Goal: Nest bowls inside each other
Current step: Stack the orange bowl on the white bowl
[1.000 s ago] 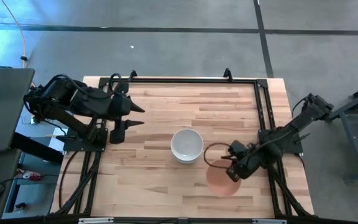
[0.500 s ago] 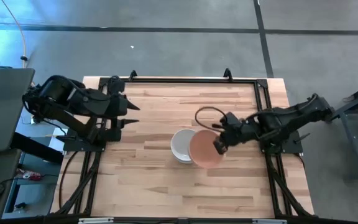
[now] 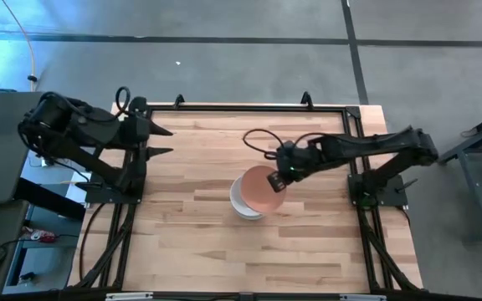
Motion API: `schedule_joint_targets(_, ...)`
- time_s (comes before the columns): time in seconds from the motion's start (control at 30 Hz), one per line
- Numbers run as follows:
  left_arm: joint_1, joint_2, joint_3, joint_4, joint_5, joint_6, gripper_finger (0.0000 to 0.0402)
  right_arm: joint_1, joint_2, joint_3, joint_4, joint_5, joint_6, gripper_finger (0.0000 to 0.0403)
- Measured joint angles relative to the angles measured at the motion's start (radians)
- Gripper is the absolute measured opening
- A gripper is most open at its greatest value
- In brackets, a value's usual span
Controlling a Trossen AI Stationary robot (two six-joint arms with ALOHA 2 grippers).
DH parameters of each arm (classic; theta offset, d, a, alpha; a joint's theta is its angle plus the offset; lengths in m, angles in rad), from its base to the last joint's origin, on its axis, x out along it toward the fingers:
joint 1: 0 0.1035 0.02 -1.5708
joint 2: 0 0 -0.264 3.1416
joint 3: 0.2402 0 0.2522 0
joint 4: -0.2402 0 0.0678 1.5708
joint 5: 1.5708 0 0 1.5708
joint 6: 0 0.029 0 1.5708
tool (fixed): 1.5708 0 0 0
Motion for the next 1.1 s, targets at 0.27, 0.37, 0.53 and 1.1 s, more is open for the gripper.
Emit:
schedule_joint_targets(0.27, 0.000, -0.124, -0.247, 0.071, -0.003, -0.048, 0.0174, -0.076, 0.079, 0.030, 0.007, -0.063, -0.028, 0.0000)
schedule_joint_targets(0.37, 0.000, -0.184, -0.352, 0.150, 0.001, -0.048, 0.0174, -0.095, 0.123, 0.099, -0.040, -0.071, -0.050, 0.0000)
schedule_joint_targets(0.53, 0.000, -0.277, -0.483, 0.235, 0.004, -0.064, 0.0174, -0.114, 0.234, 0.275, -0.184, -0.062, -0.117, 0.0000)
schedule_joint_targets(1.1, 0.000, -0.457, -0.563, 0.234, -0.006, -0.146, 0.0174, -0.076, 0.427, 0.478, -0.383, -0.021, -0.191, 0.0000)
